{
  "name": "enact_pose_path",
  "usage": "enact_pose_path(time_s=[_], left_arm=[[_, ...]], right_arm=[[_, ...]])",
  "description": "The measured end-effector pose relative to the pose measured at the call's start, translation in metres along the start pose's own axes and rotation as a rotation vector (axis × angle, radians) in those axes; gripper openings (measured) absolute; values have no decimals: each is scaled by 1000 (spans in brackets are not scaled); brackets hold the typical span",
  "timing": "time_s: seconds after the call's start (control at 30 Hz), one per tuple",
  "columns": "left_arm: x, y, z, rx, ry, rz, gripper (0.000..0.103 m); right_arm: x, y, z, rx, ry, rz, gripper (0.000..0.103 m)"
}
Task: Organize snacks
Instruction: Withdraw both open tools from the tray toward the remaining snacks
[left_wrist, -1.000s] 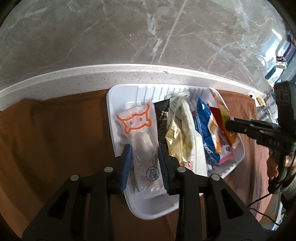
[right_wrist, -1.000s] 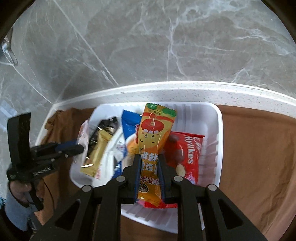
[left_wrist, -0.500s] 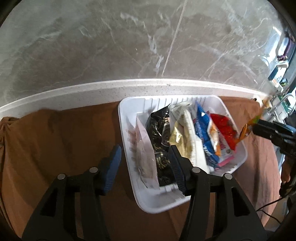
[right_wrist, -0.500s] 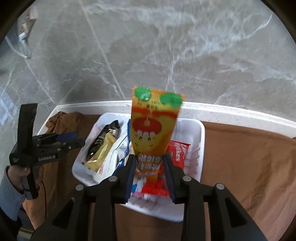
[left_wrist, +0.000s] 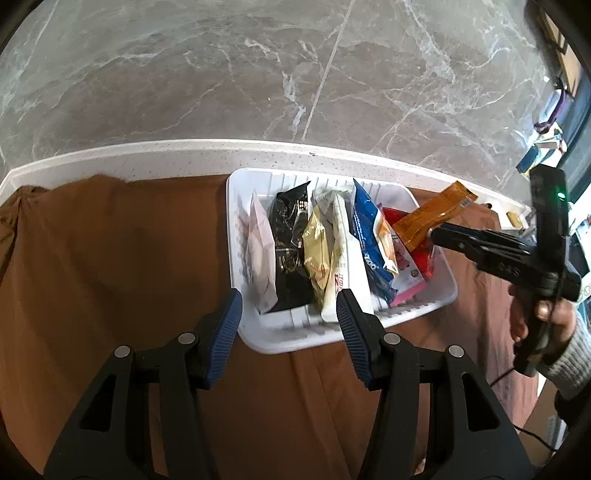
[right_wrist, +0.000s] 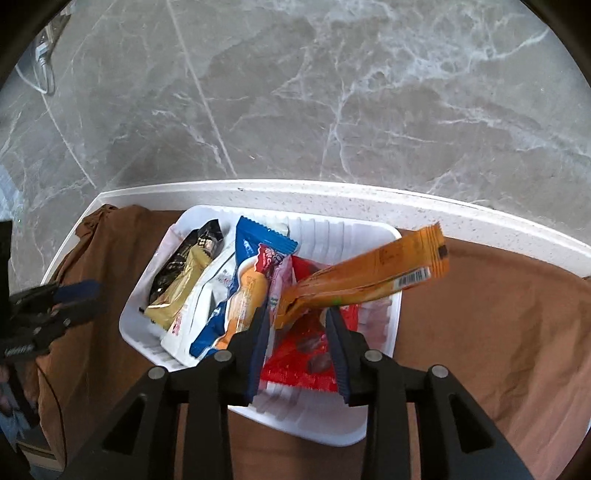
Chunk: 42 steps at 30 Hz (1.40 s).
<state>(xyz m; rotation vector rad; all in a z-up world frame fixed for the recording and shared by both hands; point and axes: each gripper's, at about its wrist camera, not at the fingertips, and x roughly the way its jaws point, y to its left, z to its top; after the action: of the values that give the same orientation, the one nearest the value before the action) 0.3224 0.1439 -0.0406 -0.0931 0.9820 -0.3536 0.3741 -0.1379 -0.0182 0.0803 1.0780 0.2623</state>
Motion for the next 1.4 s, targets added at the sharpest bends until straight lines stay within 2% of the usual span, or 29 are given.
enact_pose_path(time_s=[0.33,0.57,0.9,1.17,1.4], left_arm=[[1,6,-9,-36,11,-9,51],[6,3,-5,-43,13,-19,51],[-3,-12,-13,-30,7,-45,51],[-30,-38,-41,-4,5,-74,51],[-54,-69,-84,42,39,-80,52]], right_arm=[[16,-5,18,7,-5,13,39],[18,-6,14,10,7,37,41],[-18,-18,2,62,-31,73,46],[-79,-9,-45,12,-44,127,48],[-118,10,-116,-108,-13,149,52]])
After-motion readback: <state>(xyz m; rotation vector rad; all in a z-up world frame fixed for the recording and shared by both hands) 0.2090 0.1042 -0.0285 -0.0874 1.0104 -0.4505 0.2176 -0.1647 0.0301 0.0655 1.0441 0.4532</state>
